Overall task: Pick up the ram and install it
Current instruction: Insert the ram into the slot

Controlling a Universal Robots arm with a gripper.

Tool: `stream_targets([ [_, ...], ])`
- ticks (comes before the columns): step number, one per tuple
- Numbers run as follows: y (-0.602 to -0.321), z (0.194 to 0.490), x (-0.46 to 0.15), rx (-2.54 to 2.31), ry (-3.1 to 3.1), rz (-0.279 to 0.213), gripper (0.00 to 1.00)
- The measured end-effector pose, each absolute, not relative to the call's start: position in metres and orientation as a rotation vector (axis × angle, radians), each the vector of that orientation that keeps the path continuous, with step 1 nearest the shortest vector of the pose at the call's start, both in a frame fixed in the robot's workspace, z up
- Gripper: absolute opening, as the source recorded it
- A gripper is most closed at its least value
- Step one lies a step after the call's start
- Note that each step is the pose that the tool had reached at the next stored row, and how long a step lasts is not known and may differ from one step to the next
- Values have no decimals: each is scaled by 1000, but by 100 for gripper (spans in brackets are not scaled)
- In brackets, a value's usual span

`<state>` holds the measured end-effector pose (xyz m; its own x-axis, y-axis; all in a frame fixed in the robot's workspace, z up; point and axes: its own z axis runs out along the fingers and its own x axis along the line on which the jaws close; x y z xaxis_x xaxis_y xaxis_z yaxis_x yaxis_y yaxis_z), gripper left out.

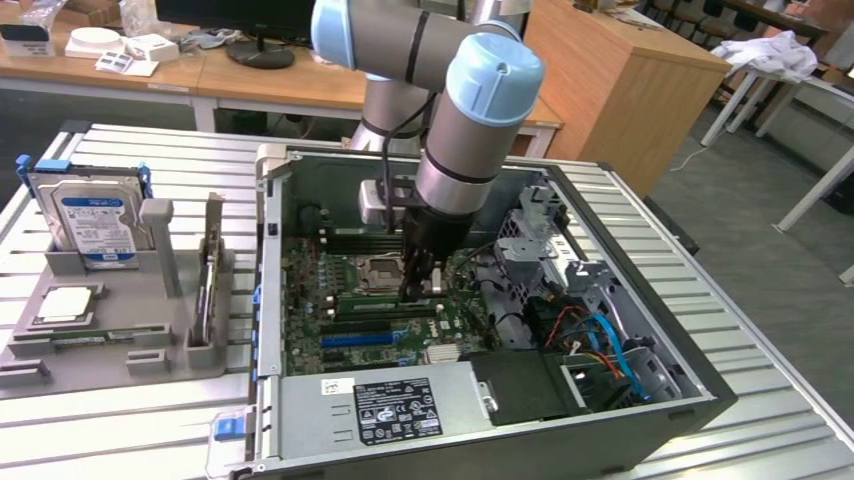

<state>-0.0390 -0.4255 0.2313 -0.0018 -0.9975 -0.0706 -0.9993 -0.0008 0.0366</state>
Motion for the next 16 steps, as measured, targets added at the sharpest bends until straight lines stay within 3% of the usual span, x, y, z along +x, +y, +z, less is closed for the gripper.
stream_targets([
  [13, -425, 230, -39, -2202, 2203, 118, 11],
  [16, -425, 230, -39, -2202, 2203, 118, 18],
])
